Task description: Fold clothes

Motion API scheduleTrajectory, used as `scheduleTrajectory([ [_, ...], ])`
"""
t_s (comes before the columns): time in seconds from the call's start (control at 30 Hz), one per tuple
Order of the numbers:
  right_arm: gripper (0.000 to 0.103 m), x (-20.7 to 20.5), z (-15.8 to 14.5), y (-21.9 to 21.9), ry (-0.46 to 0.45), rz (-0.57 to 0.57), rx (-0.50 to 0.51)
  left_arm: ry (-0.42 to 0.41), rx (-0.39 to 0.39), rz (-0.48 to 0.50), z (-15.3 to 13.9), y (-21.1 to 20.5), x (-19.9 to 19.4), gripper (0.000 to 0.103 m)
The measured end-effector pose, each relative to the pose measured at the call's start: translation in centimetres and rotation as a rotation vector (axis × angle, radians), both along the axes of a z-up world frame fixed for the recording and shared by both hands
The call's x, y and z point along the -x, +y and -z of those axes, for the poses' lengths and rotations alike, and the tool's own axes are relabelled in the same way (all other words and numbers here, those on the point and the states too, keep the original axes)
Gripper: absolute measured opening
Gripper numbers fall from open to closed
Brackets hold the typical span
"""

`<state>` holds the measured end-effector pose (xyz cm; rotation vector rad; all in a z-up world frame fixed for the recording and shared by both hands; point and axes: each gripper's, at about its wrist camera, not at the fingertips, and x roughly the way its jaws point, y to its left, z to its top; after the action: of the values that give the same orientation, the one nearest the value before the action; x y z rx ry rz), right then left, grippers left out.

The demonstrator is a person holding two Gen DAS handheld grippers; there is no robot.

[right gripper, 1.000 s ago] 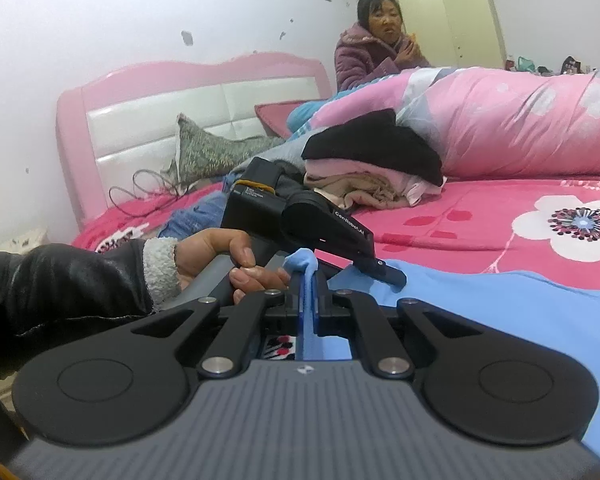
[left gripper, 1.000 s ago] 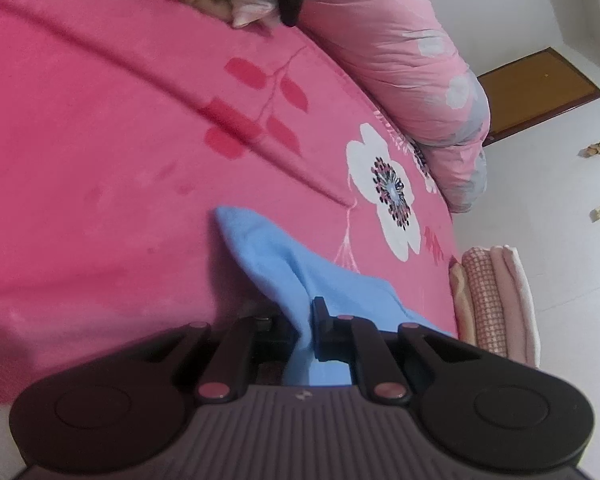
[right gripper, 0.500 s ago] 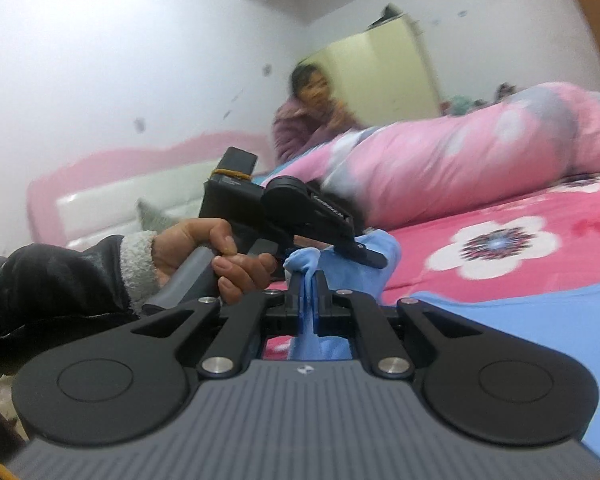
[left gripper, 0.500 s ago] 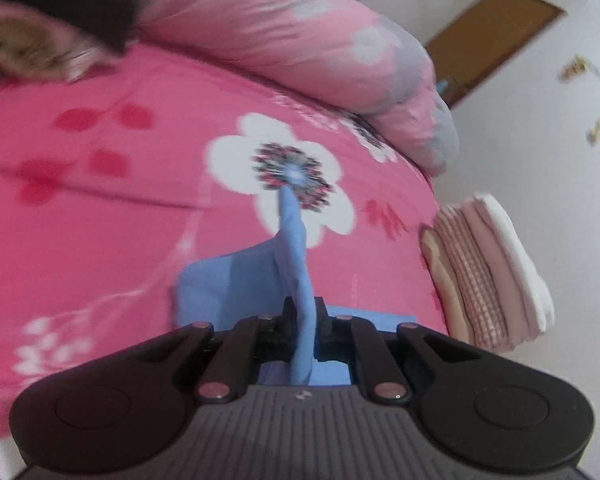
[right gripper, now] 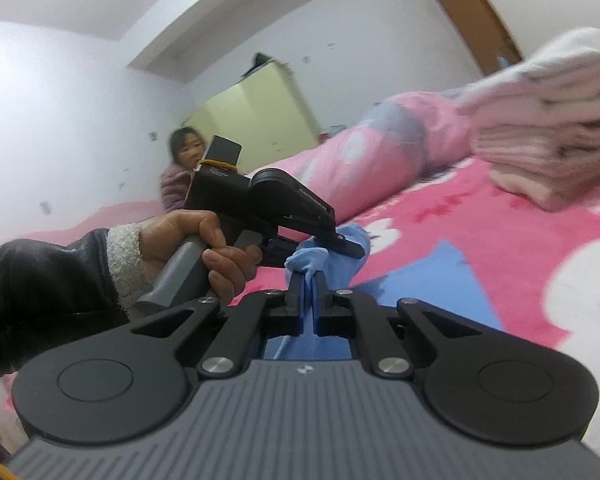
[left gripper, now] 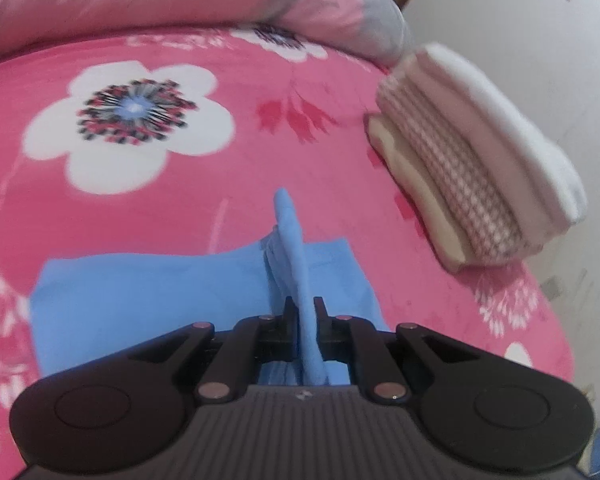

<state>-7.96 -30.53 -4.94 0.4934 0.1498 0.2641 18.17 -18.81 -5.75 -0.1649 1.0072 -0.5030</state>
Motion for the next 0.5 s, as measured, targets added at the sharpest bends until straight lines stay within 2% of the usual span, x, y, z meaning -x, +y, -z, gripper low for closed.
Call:
scheduleTrajectory([
  [0.07, 0.002, 0.1, 1.0, -1.1, 0.015, 0.028, -0.023, -0.003, -0.033, 0.021, 0.8, -1.5, 0.1, 0.008],
  [0.13, 0.002, -0.1, 1.8, -2.0, 0.033, 0.048, -0.054, -0.011, -0.056, 0.055, 1.6, -2.7, 0.1, 0.015],
  [0.2, 0.002, -0.2, 2.8, -2.8, 0.059, 0.055, -0.088, -0.029, -0.048, 0.081, 2.1, -3.0, 0.3, 0.050],
  [0.27, 0.002, -0.4, 3.7, -3.4, 0.093, 0.061, -0.117, -0.060, -0.018, 0.074, 1.9, -2.7, 0.7, 0.071],
  [0.4, 0.003, -1.4, 5.4, -4.7, 0.157, 0.063, -0.212, -0.089, 0.082, 0.019, -0.3, -0.2, 1.8, 0.075],
  [0.5, 0.006, -1.8, 6.1, -5.6, 0.190, 0.057, -0.277, -0.148, 0.104, 0.009, -2.8, 2.4, 4.0, 0.083],
])
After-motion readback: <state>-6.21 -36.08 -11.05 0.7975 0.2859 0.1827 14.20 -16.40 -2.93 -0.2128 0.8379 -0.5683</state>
